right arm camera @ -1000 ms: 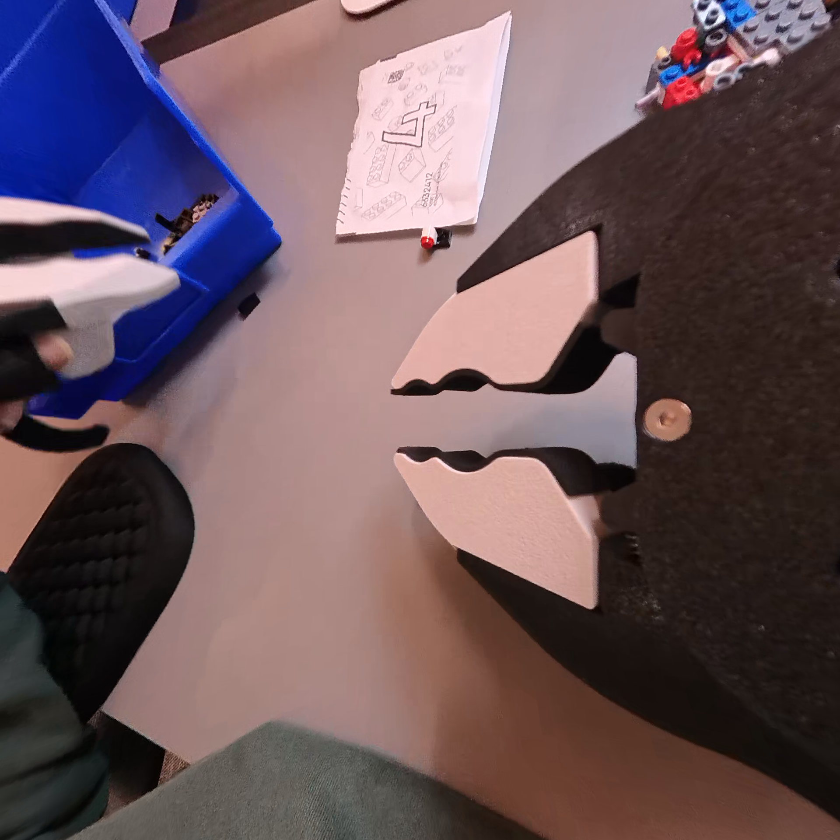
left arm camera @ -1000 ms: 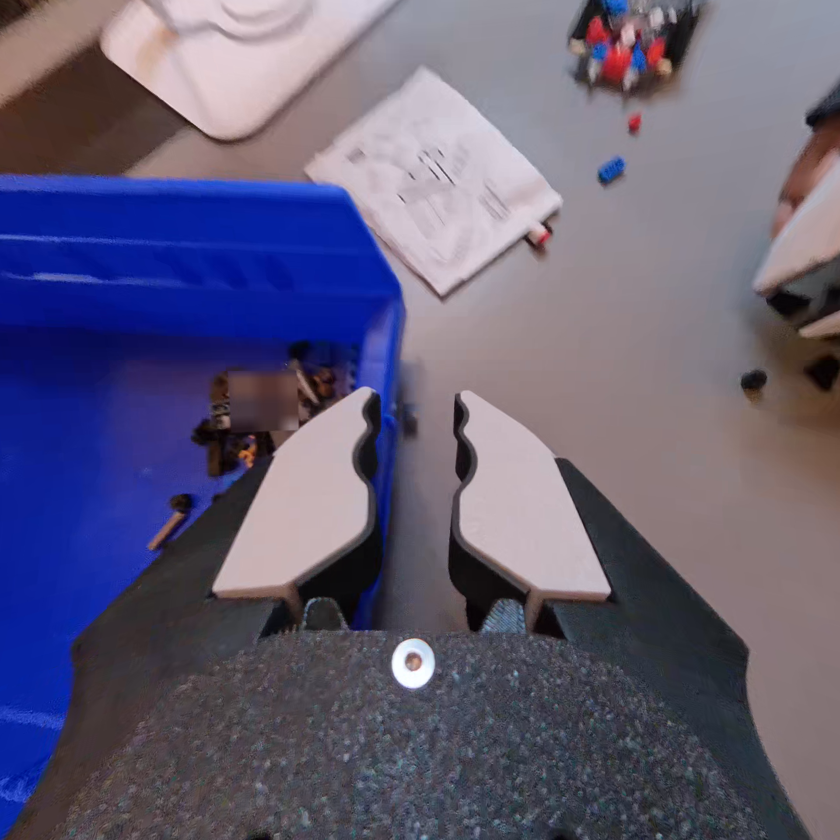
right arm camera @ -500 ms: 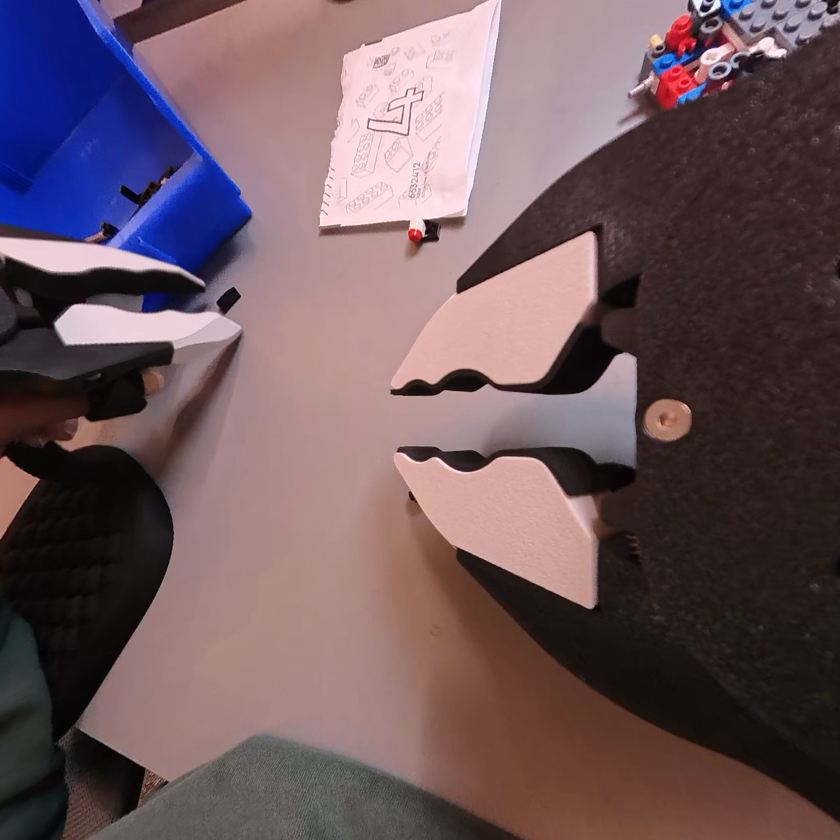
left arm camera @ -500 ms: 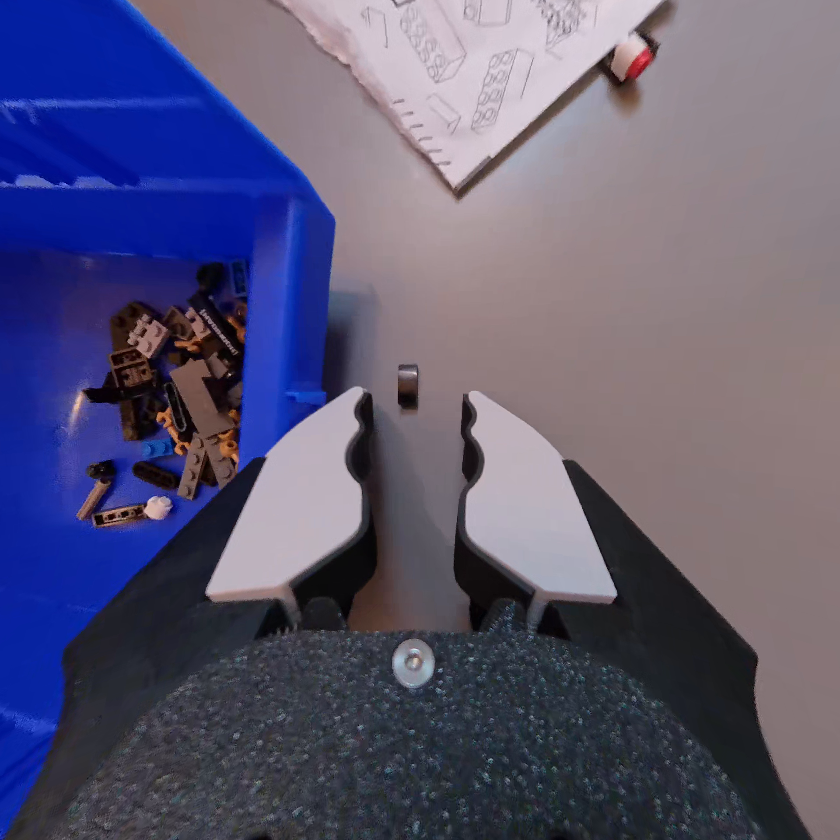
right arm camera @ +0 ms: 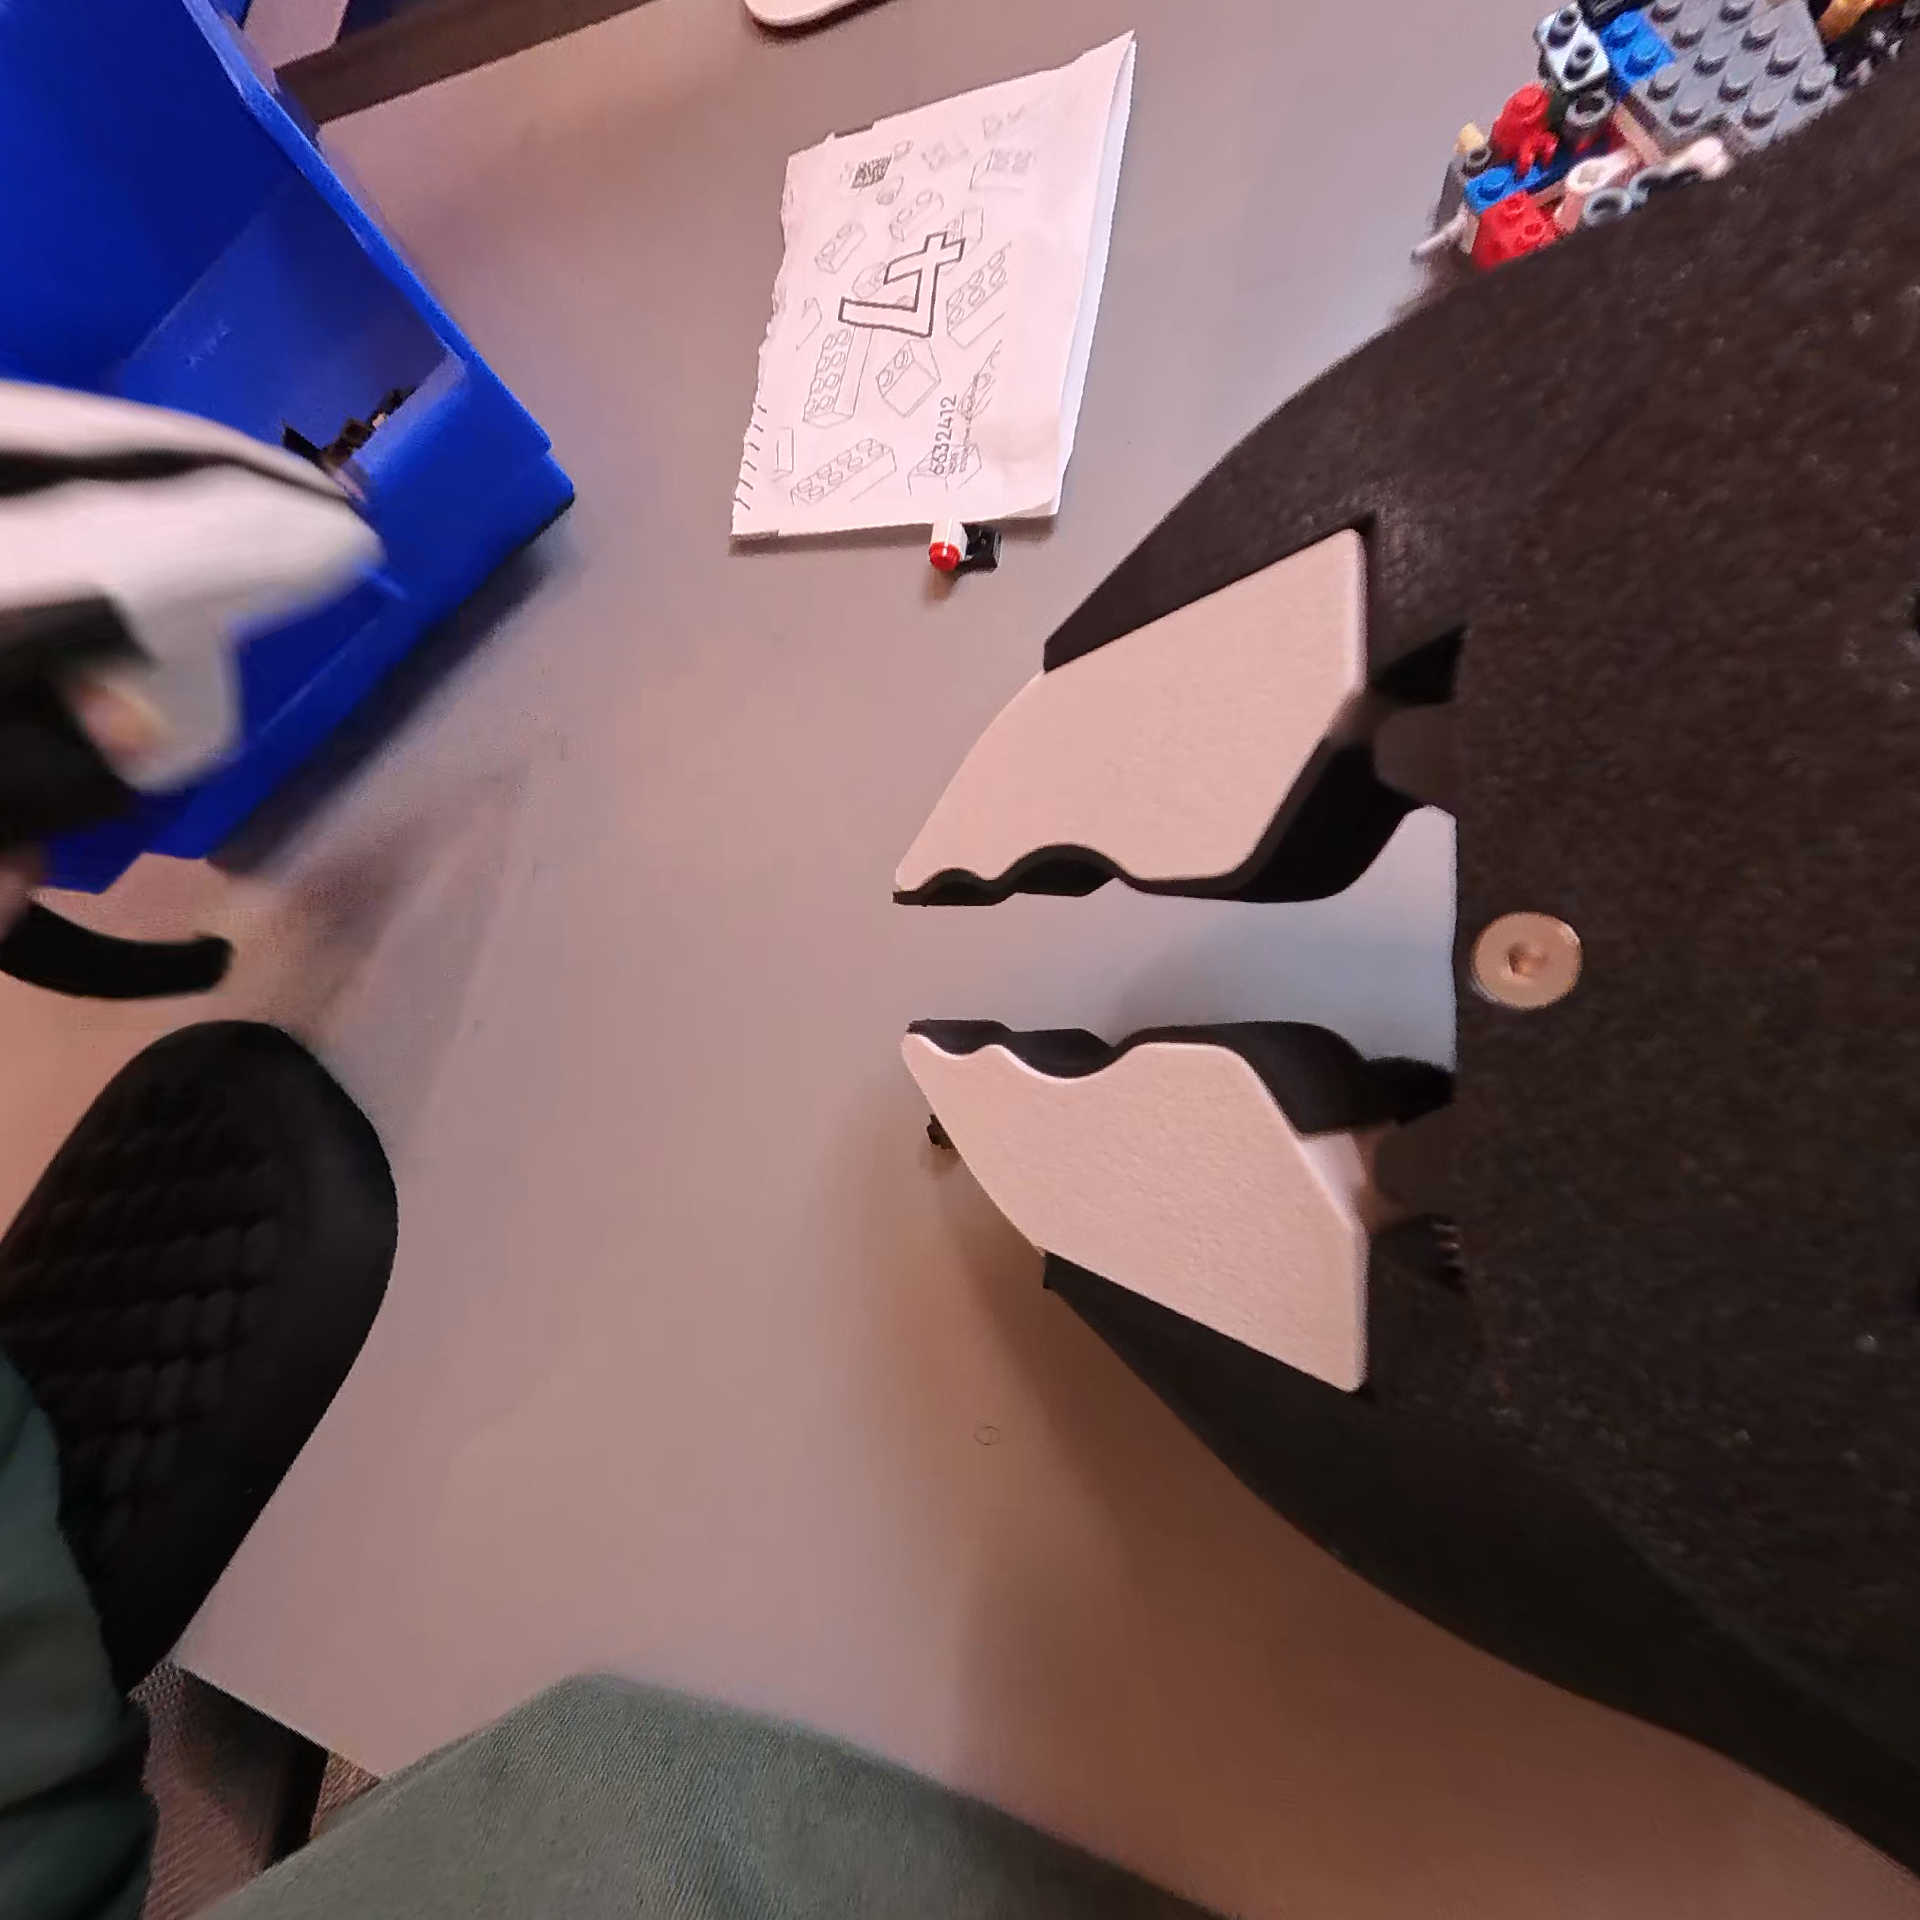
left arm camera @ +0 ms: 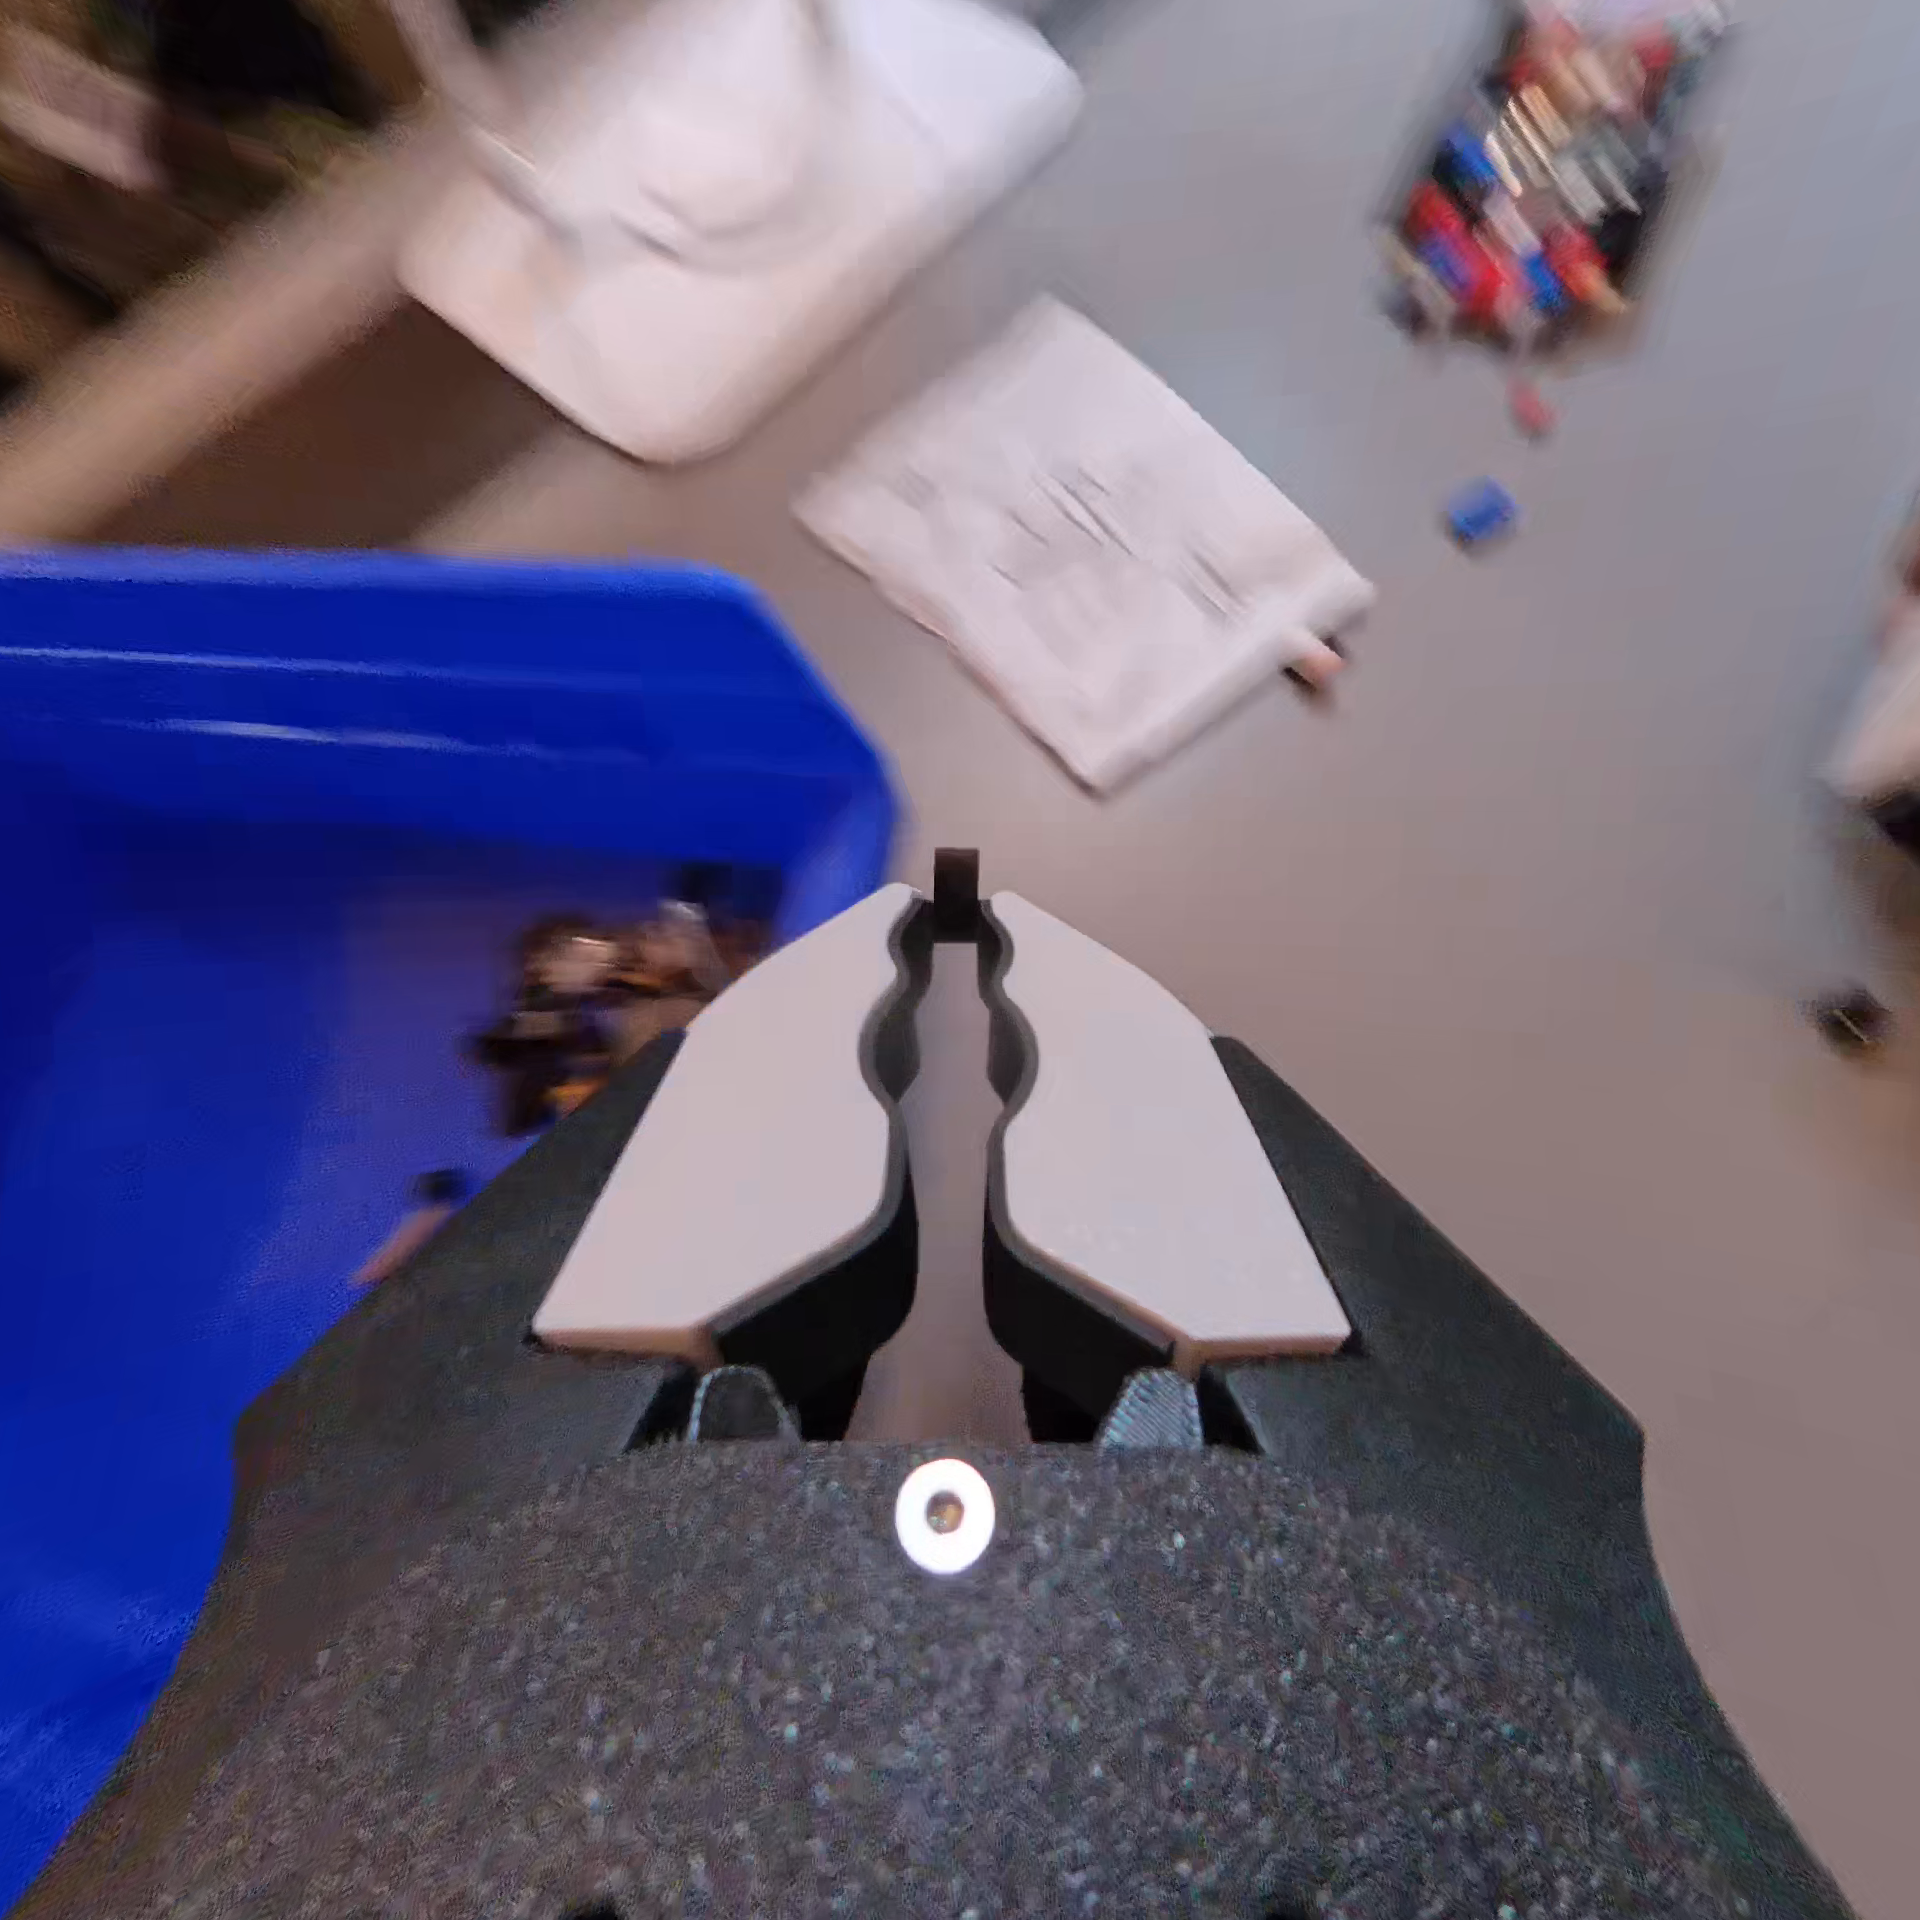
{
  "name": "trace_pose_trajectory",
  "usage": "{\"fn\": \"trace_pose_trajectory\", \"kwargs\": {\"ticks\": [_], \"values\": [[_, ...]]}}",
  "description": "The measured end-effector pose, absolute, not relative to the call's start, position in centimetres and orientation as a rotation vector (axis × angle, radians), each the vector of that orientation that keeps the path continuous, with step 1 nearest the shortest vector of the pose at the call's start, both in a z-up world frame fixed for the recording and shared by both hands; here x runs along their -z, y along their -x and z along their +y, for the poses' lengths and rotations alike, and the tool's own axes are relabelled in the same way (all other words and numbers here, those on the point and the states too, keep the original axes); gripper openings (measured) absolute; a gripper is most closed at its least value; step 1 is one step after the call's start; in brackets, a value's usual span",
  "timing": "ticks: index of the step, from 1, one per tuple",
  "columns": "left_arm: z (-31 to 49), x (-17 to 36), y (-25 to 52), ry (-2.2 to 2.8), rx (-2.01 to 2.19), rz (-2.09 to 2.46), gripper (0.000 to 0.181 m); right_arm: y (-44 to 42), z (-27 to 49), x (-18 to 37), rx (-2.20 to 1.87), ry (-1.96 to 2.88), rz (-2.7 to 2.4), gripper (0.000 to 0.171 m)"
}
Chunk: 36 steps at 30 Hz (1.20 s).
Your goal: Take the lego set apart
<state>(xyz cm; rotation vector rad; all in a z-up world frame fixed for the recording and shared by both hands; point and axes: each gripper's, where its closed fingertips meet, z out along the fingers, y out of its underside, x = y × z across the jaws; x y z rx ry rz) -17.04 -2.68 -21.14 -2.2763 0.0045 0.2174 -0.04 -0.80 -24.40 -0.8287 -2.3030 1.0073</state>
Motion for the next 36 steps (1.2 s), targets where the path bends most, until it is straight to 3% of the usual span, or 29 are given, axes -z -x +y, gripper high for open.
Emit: {"fn": "trace_pose_trajectory", "kwargs": {"ticks": [2, 4, 5, 7, 12, 15, 18, 26, 29, 31, 33, 36], "values": [[-3.7, 18.3, 21.0, 2.179, -0.438, -0.153, 0.009, 0.1, -0.8, 24.2, -1.011, 0.83, -2.298, 0.021], [-5.1, 19.3, 23.2, 2.264, -0.488, -0.26, 0.012, 0.0, -0.7, 24.1, -1.014, 0.83, -2.297, 0.021], [-5.5, 20.6, 23.6, 2.328, -0.473, -0.298, 0.035, 0.0, -0.7, 24.1, -1.016, 0.831, -2.296, 0.021], [-6.1, 23.0, 23.3, 2.439, -0.412, -0.299, 0.061, 0.0, -0.7, 23.9, -1.024, 0.834, -2.291, 0.021], [-6.1, 23.8, 22.3, 2.471, -0.355, -0.259, 0.066, 0.0, -0.4, 23.7, -1.023, 0.841, -2.283, 0.021], [-6.4, 25.3, 21.2, 2.542, -0.252, -0.217, 0.059, 0.0, -0.2, 23.7, -1.02, 0.842, -2.284, 0.021], [-6.3, 25.2, 20.8, 2.542, -0.3, -0.133, 0.022, -0.2, 0.0, 23.8, -1.012, 0.85, -2.296, 0.021], [-4.1, 25.0, 17.5, 2.531, -0.371, 0.075, 0.02, -2.7, -2.4, 26.4, -1.009, 0.82, -2.536, 0.022], [-2.5, 22.9, 15.0, 2.392, -0.318, 0.138, 0.036, -2.1, -2.9, 27.4, -0.955, 0.846, -2.546, 0.022], [-1.3, 20.9, 11.3, 2.244, -0.158, 0.256, 0.034, -1.5, -3.1, 27.7, -0.933, 0.859, -2.534, 0.018], [-0.9, 19.5, 7.0, 2.133, 0.124, 0.323, 0.032, -1.3, -3.1, 27.7, -0.91, 0.854, -2.539, 0.0], [-1.5, 19.9, 3.2, 2.096, 0.484, 0.367, 0.032, -0.8, -2.8, 26.6, -0.947, 0.846, -2.472, 0.0]]}}
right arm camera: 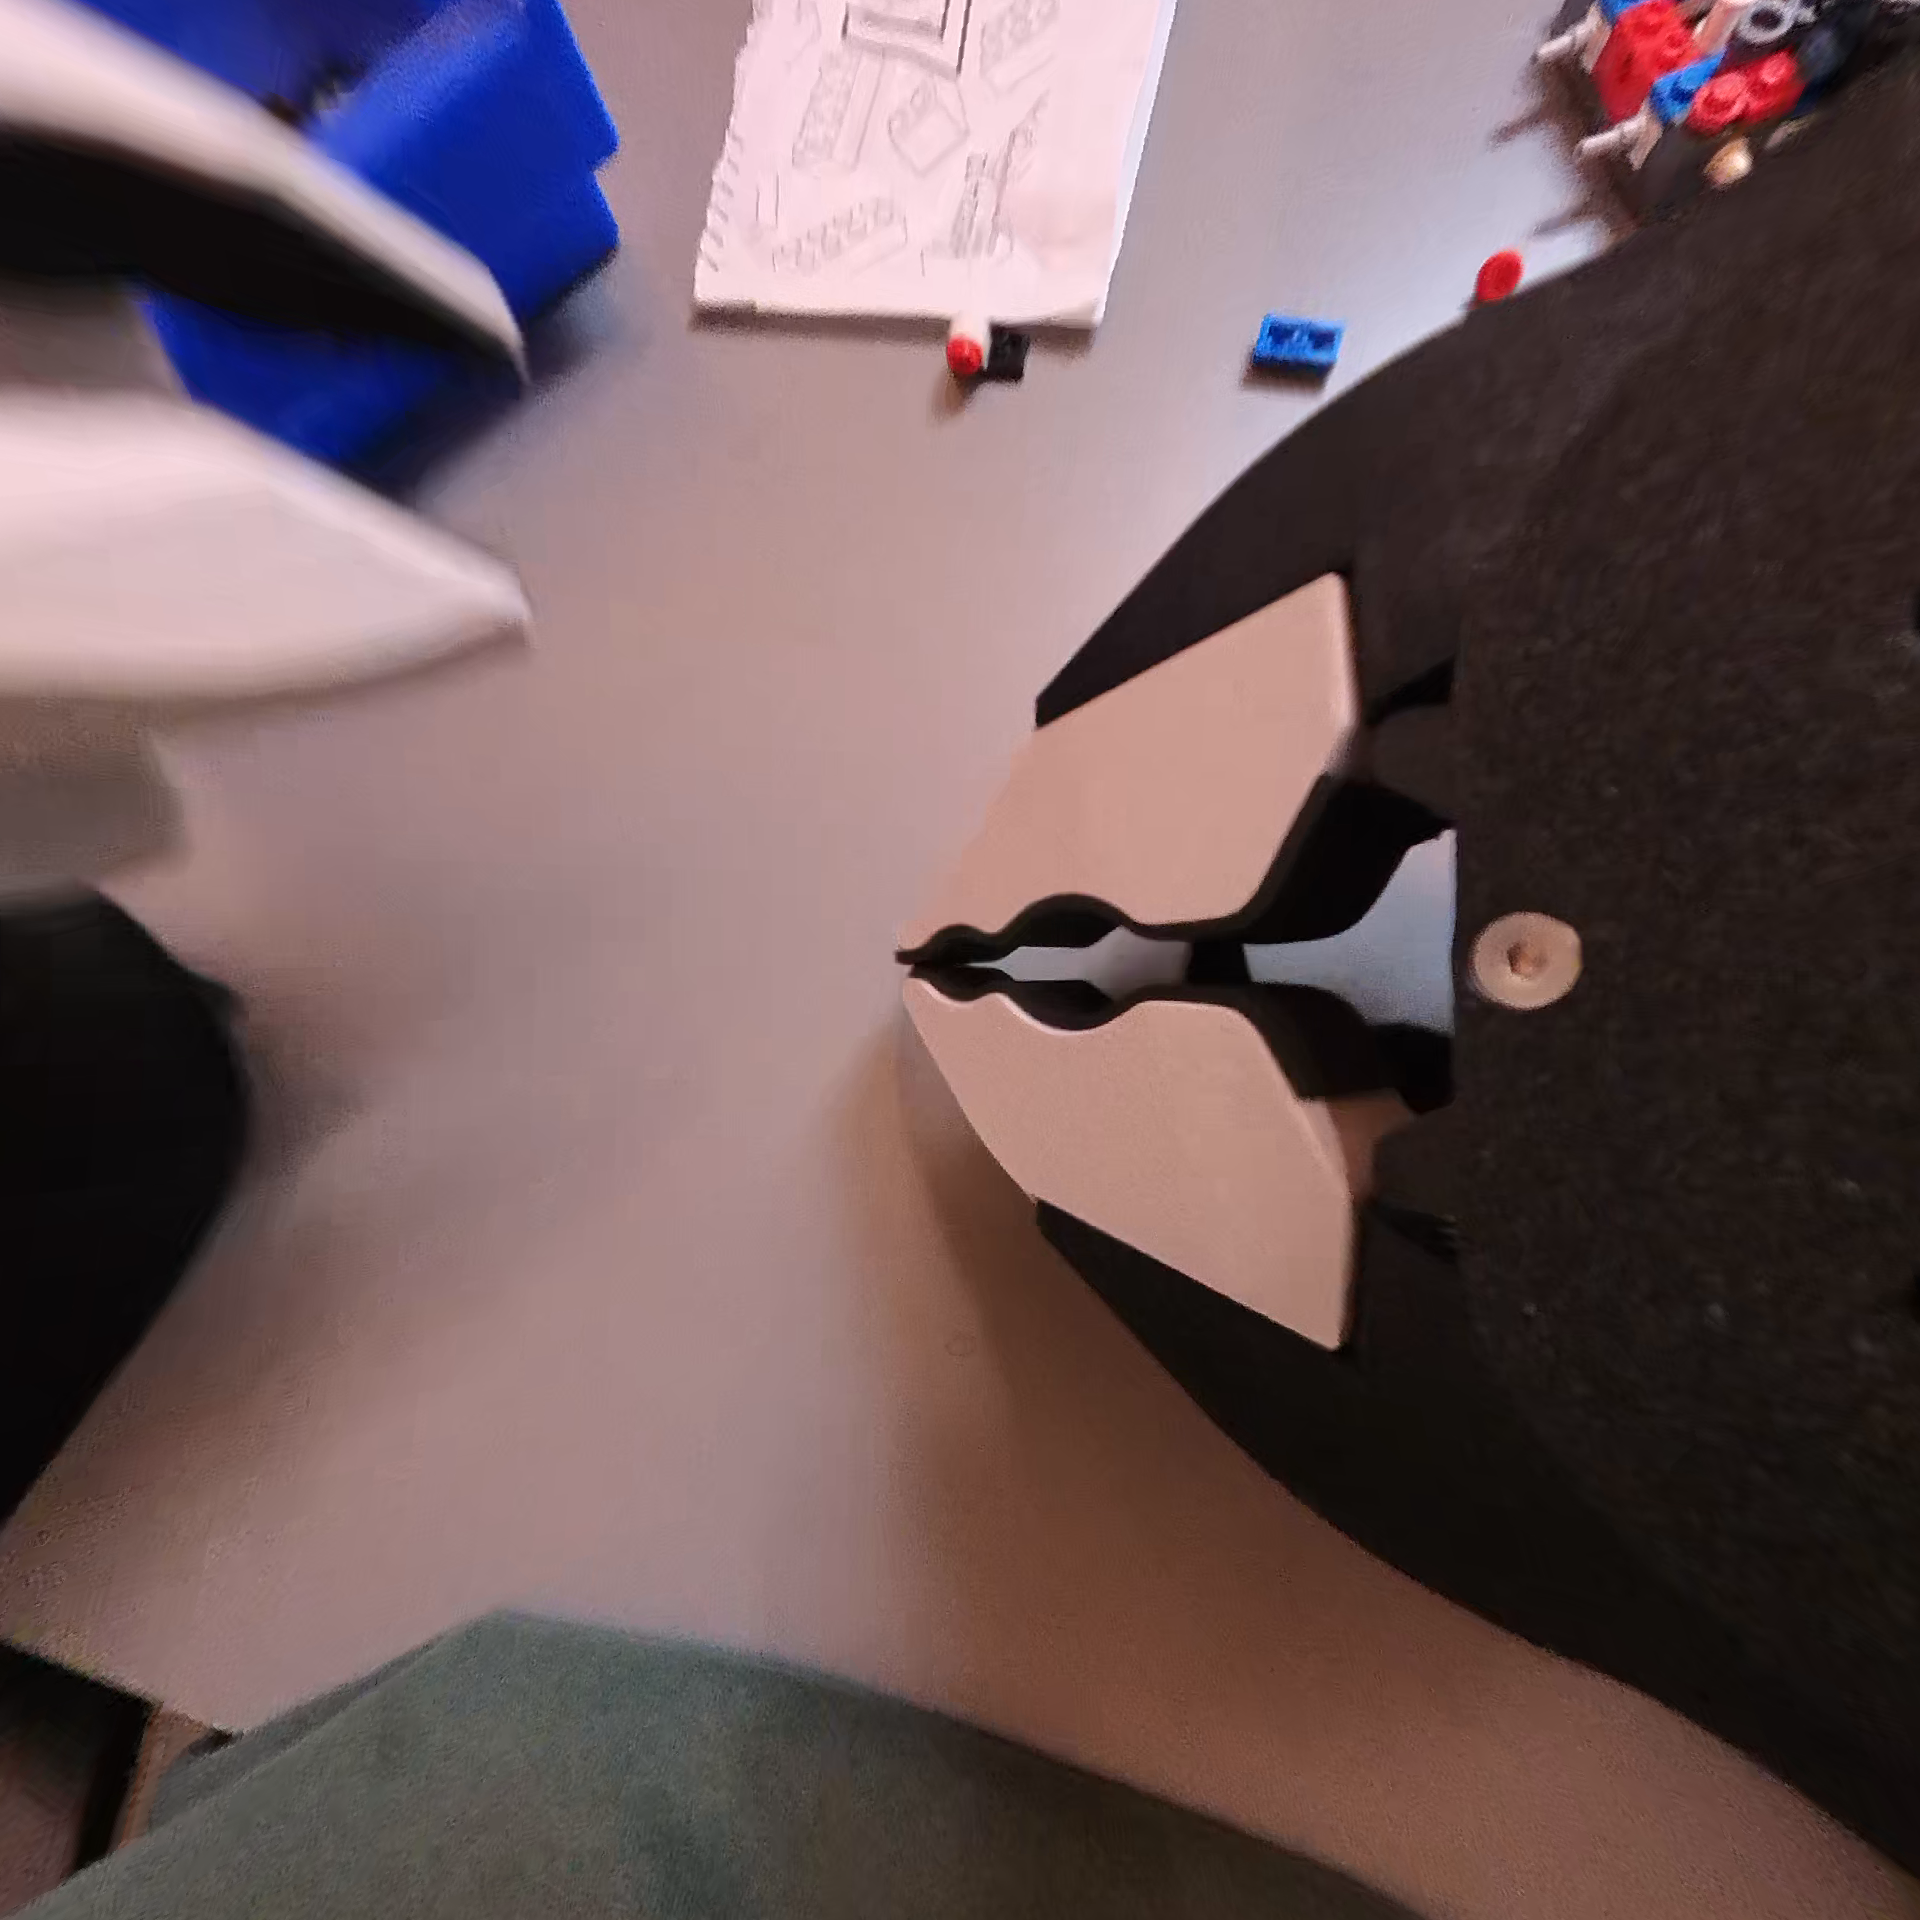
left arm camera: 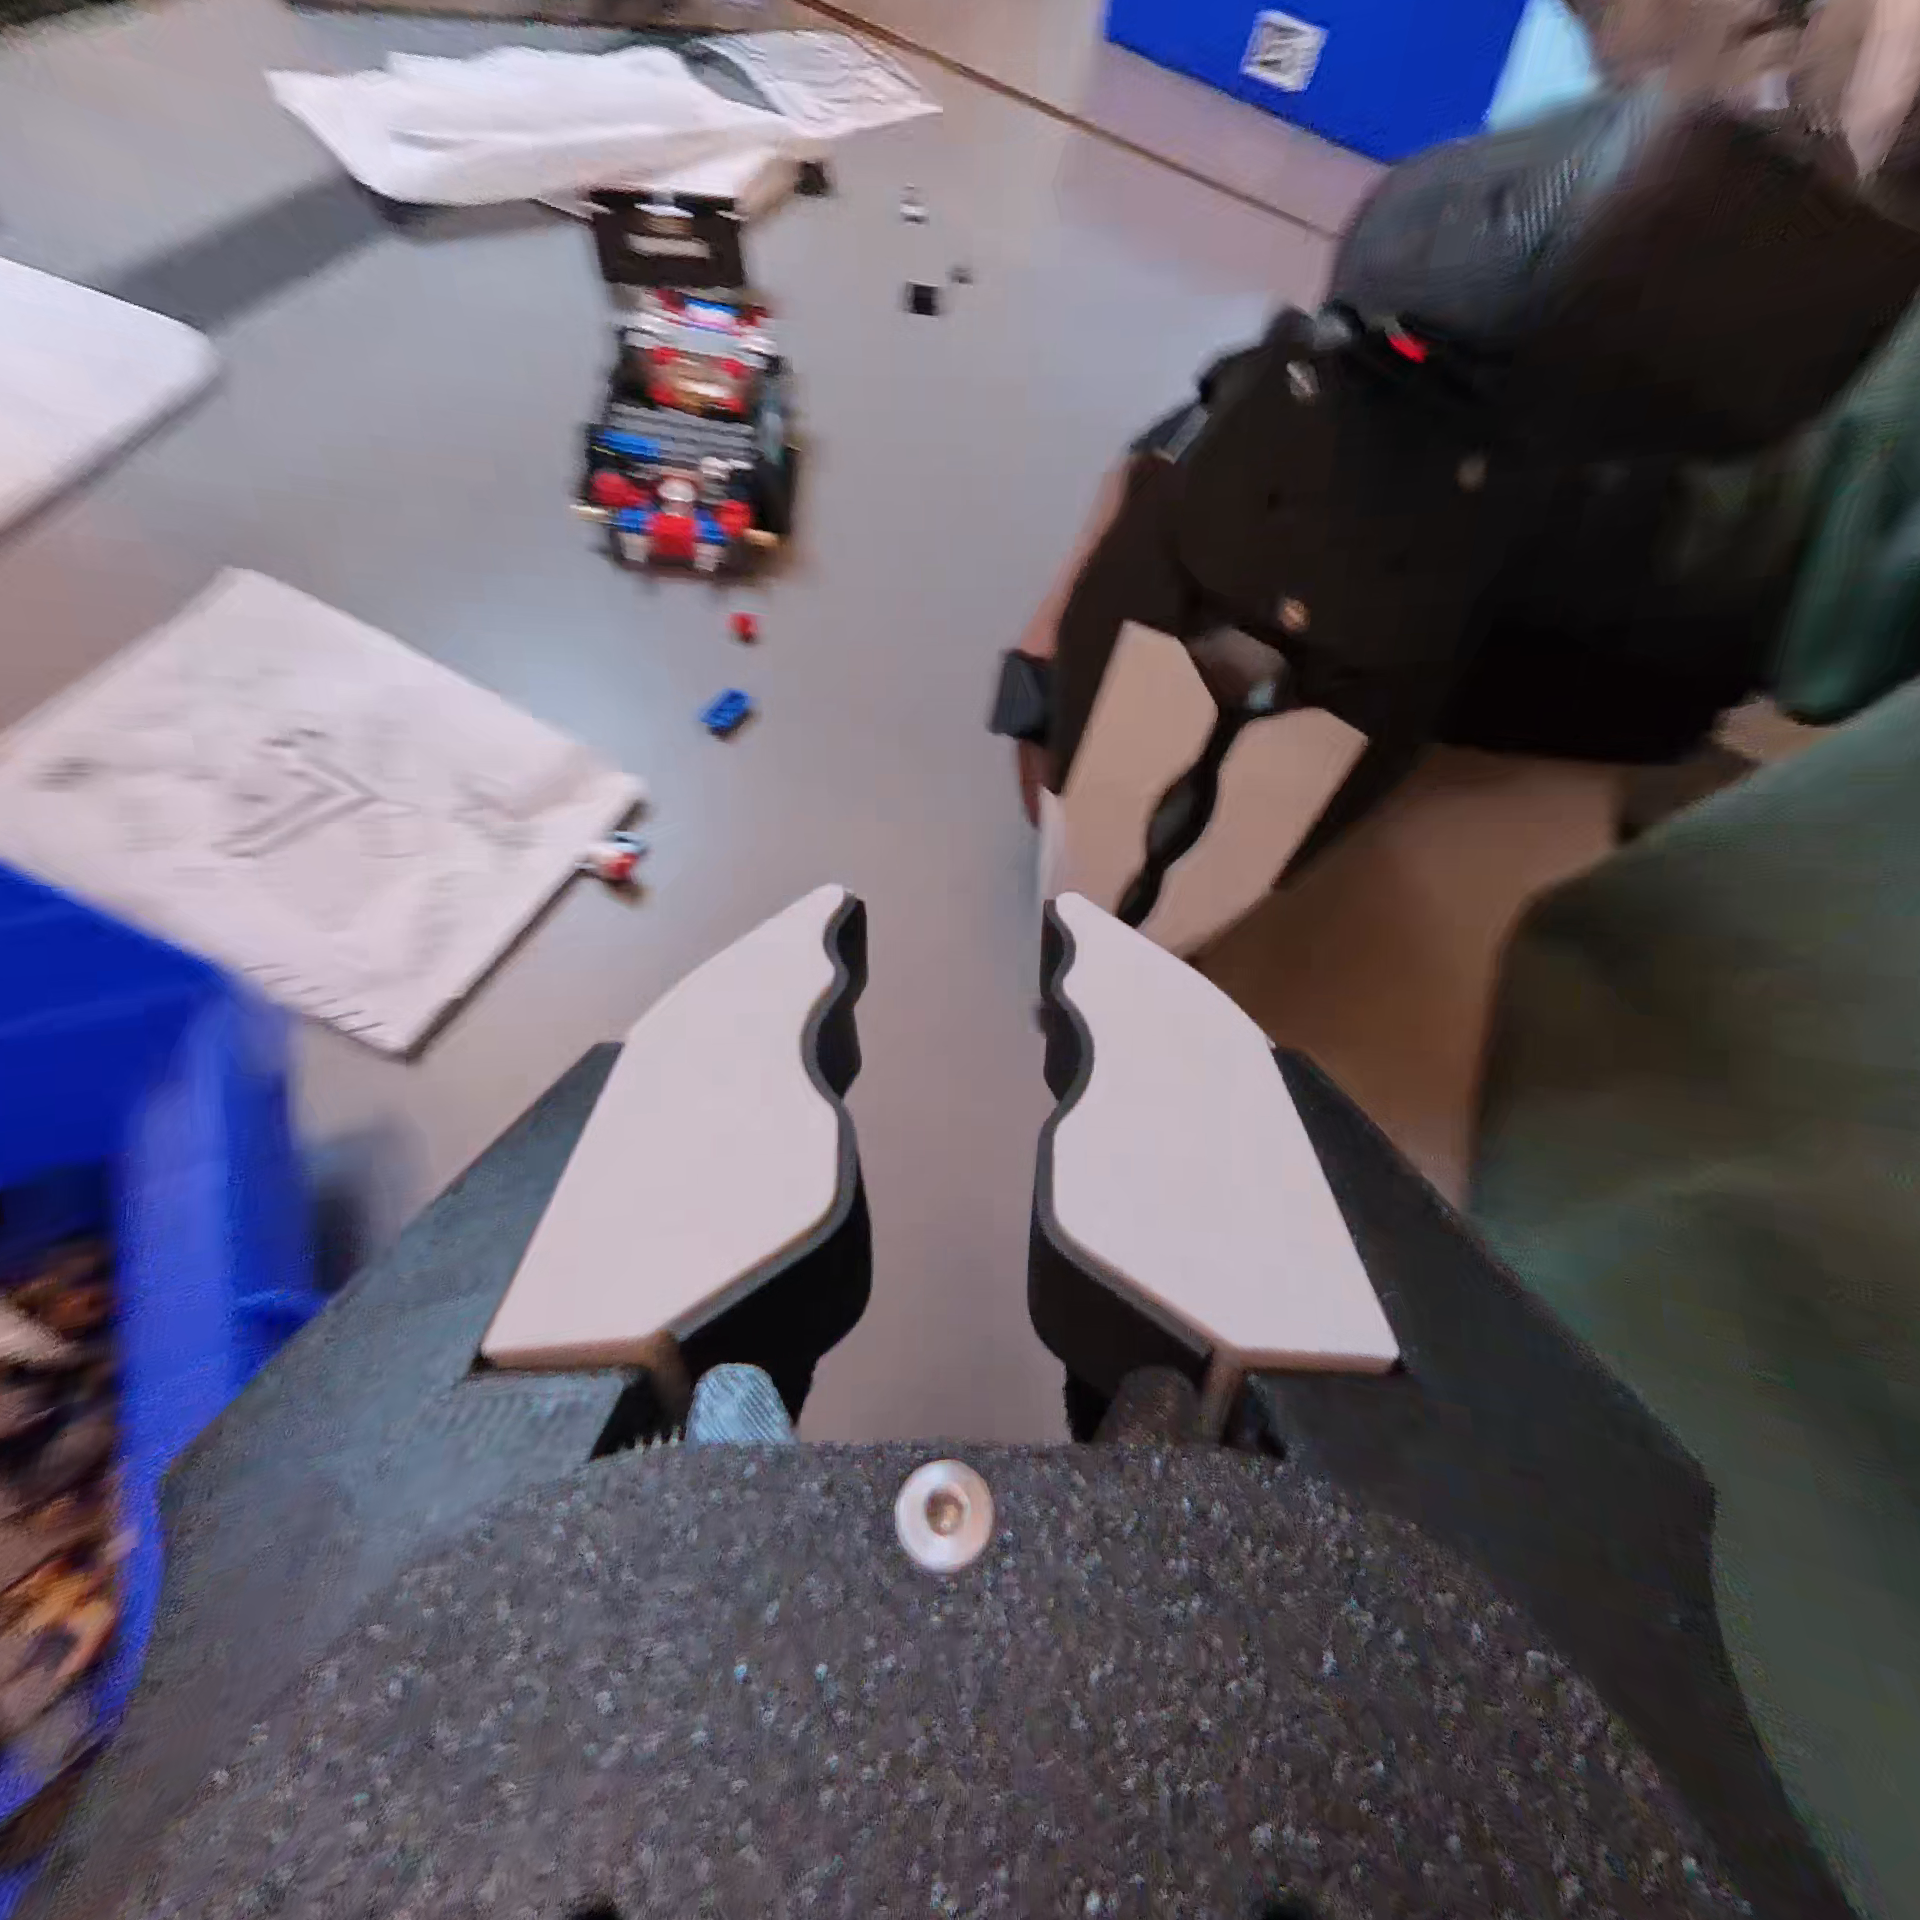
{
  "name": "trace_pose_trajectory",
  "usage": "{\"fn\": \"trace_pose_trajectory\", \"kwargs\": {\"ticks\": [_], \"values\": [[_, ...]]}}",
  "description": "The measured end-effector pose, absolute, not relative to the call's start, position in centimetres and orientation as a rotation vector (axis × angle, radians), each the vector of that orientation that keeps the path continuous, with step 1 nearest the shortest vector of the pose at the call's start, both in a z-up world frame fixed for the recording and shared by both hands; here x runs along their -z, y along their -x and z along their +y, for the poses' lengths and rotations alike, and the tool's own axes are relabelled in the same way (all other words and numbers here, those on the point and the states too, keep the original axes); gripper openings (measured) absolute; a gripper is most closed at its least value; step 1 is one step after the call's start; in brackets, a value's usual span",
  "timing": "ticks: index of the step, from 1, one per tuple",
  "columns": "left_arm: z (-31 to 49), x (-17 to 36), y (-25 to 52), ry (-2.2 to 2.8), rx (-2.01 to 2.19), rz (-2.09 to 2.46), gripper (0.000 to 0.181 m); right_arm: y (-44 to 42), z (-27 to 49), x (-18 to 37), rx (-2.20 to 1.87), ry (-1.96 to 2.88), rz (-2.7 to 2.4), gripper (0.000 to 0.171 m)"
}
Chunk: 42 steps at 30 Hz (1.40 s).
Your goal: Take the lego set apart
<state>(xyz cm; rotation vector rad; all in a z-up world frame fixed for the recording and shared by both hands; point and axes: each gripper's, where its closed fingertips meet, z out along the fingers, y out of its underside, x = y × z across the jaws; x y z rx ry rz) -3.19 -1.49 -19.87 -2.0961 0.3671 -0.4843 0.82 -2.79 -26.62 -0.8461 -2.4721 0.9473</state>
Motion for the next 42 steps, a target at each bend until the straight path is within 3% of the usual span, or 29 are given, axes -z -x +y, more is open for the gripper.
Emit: {"fn": "trace_pose_trajectory", "kwargs": {"ticks": [4, 7, 8, 10, 11, 14, 20, 28, 35, 38, 42], "values": [[-1.6, 21.3, 2.2, 2.105, 0.586, 0.388, 0.032, 0.1, -2.1, 22.7, -1.141, 0.85, -2.27, 0.0], [-1.7, 22.5, 2.4, 2.161, 0.517, 0.447, 0.032, -0.6, -1.8, 23.3, -1.109, 0.85, -2.33, 0.001], [-1.8, 22.7, 2.3, 2.171, 0.513, 0.464, 0.032, -0.9, -2.0, 24.3, -1.08, 0.867, -2.383, 0.018], [-1.9, 23.0, 2.2, 2.183, 0.508, 0.476, 0.032, -0.9, -2.3, 26.3, -1.009, 0.898, -2.456, 0.027], [-2.0, 23.1, 2.0, 2.189, 0.514, 0.488, 0.032, -0.9, -2.3, 27.2, -0.974, 0.908, -2.482, 0.027], [-2.5, 23.5, 1.4, 2.192, 0.542, 0.54, 0.031, -0.8, -2.3, 28.1, -0.908, 0.916, -2.522, 0.0], [-2.8, 23.6, 1.5, 2.187, 0.5, 0.595, 0.031, 0.1, -1.3, 24.5, -1.084, 0.93, -2.334, 0.0], [-8.3, 26.2, 3.9, 2.472, 0.391, 0.763, 0.04, 0.2, -0.4, 25.2, -1.027, 0.958, -2.346, 0.003], [-8.4, 28.6, 3.7, 2.569, 0.376, 0.8, 0.03, 0.1, 0.8, 24.8, -1.011, 0.97, -2.331, 0.003], [-7.7, 28.6, 3.3, 2.544, 0.373, 0.808, 0.01, 0.0, 1.4, 24.3, -1.014, 0.979, -2.308, 0.003], [-6.3, 27.1, 5.2, 2.507, 0.233, 0.703, 0.009, -0.6, 2.7, 23.9, -0.968, 0.988, -2.306, 0.003]]}}
